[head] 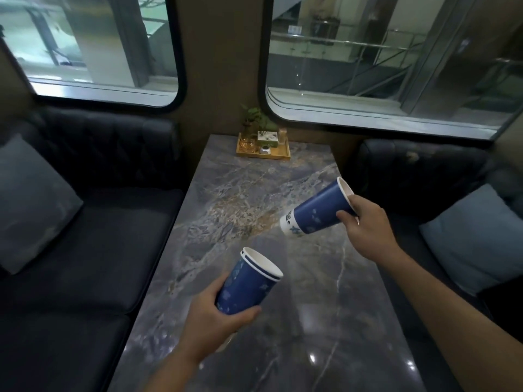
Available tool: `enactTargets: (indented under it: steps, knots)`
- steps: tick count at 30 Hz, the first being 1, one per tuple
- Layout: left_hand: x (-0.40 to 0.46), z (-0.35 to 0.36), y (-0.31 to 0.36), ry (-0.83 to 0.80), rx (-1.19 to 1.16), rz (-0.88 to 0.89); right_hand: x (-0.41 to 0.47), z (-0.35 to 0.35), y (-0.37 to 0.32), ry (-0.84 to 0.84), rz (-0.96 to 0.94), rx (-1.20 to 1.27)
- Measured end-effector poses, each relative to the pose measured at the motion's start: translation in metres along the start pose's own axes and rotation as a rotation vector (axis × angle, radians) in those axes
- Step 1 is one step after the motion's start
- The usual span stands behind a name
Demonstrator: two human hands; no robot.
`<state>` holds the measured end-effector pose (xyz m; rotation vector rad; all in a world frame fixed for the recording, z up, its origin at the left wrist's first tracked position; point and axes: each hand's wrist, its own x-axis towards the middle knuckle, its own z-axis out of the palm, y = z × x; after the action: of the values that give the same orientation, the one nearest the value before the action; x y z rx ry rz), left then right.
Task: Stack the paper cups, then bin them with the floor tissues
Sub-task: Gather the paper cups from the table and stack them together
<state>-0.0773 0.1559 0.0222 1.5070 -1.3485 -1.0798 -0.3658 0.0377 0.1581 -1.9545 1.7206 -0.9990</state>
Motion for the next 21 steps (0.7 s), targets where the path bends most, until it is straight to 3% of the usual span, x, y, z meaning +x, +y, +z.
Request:
enactTargets:
  steps: [10,21]
  knots:
    - [-0.079,-0.024,0.01,-0.022,0.051,0.004,-0.126,-0.031,-0.031,-0.018,-0.102,0.378]
    - [-0.126,-0.013,0.02,-0.01,0.228,0.244,-0.217,-0.043,-0.03,-0.108,-0.064,0.432]
